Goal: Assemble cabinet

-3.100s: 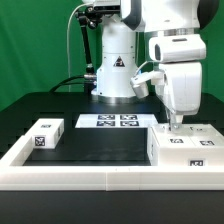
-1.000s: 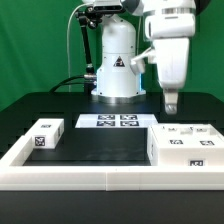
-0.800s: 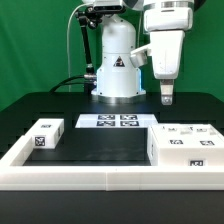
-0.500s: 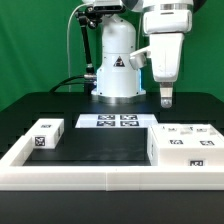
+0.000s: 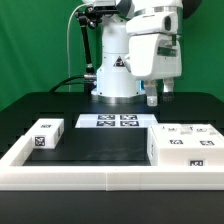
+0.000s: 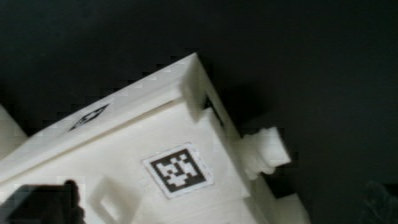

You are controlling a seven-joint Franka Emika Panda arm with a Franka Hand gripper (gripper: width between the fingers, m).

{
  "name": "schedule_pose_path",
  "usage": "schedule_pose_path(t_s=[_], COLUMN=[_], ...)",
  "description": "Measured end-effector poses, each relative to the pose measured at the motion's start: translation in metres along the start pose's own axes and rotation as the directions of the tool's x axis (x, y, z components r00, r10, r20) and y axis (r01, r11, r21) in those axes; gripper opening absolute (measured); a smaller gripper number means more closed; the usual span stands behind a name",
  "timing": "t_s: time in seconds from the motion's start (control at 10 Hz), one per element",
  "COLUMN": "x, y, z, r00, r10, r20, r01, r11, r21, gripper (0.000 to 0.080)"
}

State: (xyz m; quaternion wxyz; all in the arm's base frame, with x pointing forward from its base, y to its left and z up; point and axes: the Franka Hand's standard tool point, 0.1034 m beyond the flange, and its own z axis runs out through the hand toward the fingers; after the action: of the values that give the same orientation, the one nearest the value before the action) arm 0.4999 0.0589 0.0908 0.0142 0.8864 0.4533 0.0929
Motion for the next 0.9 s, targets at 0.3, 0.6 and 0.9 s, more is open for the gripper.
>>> schedule_pose_path(t_s=[0.3,0.6,0.9], x=[0.003,0.005,0.014], y=[-0.008,-0.01,-0.03], z=[0.007,0.007,0.005], r00=[0.965,0.895,0.675], r10=[0.261,0.447,0.737], r20=[-0.006,-0.007,-0.014], r01=[-0.261,-0.446,-0.737], r11=[0.965,0.894,0.676], r21=[0.017,0.032,0.033], gripper=[0.0796,0.0796,0.0796])
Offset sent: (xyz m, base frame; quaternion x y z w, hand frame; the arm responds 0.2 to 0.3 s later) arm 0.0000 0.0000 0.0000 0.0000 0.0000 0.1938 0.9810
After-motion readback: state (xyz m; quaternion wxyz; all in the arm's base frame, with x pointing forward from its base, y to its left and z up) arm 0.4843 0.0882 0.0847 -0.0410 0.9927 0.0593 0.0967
